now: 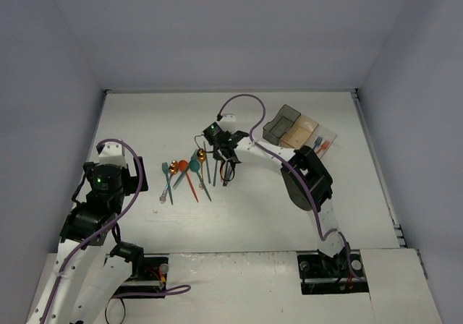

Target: Sort the eating utensils into containers

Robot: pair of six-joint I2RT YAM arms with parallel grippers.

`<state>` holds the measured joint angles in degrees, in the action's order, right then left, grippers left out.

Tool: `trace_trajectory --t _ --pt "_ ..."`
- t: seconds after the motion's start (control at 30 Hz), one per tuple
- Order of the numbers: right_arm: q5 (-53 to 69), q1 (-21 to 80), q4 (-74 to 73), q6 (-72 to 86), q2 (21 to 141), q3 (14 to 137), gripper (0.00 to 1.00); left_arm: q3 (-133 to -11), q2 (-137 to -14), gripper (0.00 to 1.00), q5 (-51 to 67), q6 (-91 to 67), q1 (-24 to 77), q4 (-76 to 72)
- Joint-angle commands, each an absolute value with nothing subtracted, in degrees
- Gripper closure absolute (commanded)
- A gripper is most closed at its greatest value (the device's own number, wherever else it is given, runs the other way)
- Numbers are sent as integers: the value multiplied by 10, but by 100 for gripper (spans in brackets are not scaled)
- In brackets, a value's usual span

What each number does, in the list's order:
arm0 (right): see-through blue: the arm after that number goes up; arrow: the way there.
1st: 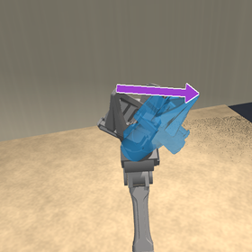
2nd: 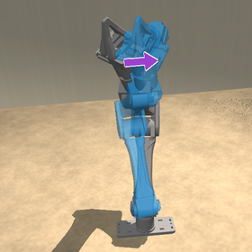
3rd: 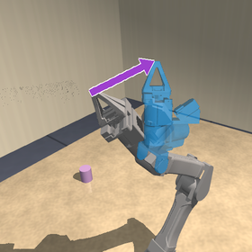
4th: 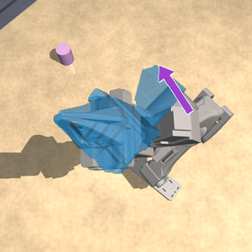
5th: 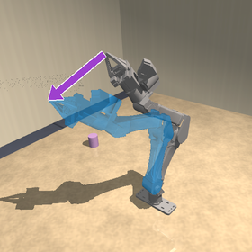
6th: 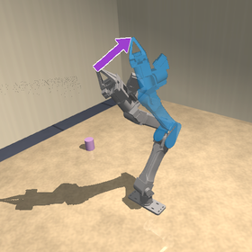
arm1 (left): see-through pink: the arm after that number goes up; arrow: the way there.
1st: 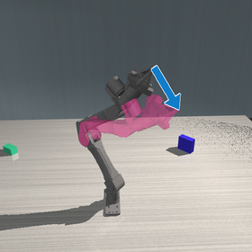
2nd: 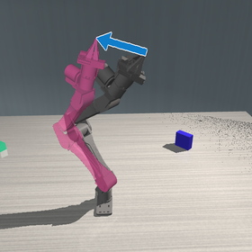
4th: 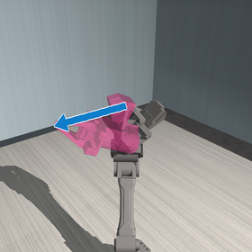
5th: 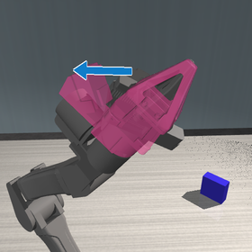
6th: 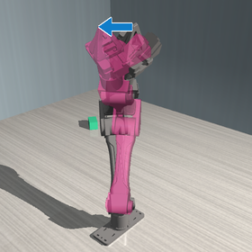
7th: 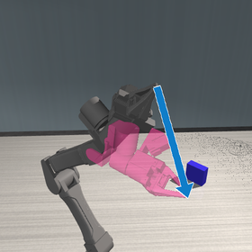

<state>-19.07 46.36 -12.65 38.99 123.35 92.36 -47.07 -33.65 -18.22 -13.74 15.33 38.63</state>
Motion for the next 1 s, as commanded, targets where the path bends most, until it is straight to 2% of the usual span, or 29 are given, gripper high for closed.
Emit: trace_trajectory --t 0.0,0.27,0.57,0.97 --pt "-189 436 -121 389 1120 962 100 -479 -344 5 -183 -142 156 353" --pt "-144 336 -125 392 1023 882 100 -479 -343 5 -180 -140 156 353" --pt "-77 143 -149 358 928 761 100 -479 -344 5 -178 -138 156 353" --pt "-28 -6 -179 320 969 727 100 -480 -345 5 -171 -136 156 352"
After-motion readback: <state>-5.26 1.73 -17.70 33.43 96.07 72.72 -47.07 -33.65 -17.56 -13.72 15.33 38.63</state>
